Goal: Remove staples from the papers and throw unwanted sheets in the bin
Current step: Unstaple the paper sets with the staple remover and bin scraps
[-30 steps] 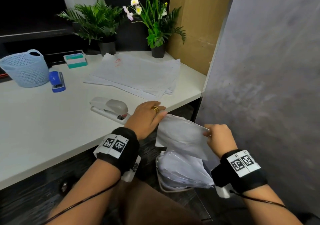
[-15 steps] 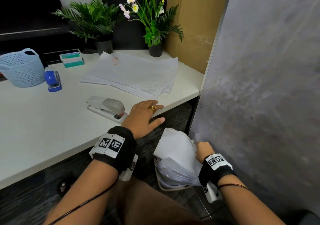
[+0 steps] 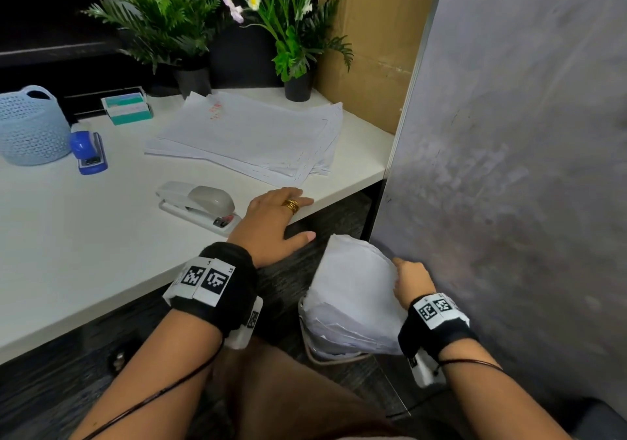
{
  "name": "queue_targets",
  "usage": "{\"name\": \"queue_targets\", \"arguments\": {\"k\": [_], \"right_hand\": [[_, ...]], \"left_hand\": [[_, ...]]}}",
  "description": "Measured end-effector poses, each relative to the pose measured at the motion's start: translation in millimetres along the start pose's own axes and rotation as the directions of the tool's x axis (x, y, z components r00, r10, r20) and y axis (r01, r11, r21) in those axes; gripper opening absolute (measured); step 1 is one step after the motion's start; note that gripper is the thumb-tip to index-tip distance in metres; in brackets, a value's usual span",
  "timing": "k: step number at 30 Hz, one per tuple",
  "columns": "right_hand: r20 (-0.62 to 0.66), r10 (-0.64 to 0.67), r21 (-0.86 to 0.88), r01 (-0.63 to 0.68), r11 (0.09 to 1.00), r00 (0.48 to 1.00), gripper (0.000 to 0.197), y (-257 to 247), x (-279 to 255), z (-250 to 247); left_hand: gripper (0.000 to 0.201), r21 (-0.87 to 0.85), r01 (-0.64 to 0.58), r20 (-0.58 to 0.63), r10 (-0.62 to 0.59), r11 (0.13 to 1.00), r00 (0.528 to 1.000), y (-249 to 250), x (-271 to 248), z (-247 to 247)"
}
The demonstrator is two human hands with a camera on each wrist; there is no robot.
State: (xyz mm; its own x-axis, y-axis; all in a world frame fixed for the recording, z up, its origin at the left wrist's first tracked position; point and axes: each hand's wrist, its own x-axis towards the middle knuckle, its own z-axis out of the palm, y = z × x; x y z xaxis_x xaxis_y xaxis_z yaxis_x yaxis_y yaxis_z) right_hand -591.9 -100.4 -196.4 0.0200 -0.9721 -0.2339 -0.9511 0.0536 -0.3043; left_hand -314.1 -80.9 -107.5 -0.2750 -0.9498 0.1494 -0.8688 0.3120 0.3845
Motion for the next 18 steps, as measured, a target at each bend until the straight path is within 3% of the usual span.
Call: {"name": "queue_targets", "arguments": {"k": [2,11,15,18], "right_hand": [[0.014,-0.002,-0.014,0.002,1.0,1.0,0.052,1.7,-0.2,7.0],[0.222,-0.155,-0.024,0.164,0.986,0.963,0.049,-7.5,1.6,41.8],[0.145,-0.285,-0.015,0.29,0.957,0.947,0.045,-23.9,10.3,46.5],[0.125,-0.288,0.016,0.288,0.957,0.949,0.045,-19.5,16.4,57.6]], "left_hand": [[0.083,-0.005,0.001,0.001,-0.001,1.0,1.0,-0.4,0.5,0.3],[0.071,0.021,0.0,0.003,0.0,1.0,1.0,2.5,-0.7,-2.5],[0.071,0.024,-0.005,0.002,0.005,1.0,1.0,2.1,-0.5,-3.5],[0.071,0.028,-0.004,0.001,0.004,1.0,1.0,2.3,-1.1,-2.7]]}}
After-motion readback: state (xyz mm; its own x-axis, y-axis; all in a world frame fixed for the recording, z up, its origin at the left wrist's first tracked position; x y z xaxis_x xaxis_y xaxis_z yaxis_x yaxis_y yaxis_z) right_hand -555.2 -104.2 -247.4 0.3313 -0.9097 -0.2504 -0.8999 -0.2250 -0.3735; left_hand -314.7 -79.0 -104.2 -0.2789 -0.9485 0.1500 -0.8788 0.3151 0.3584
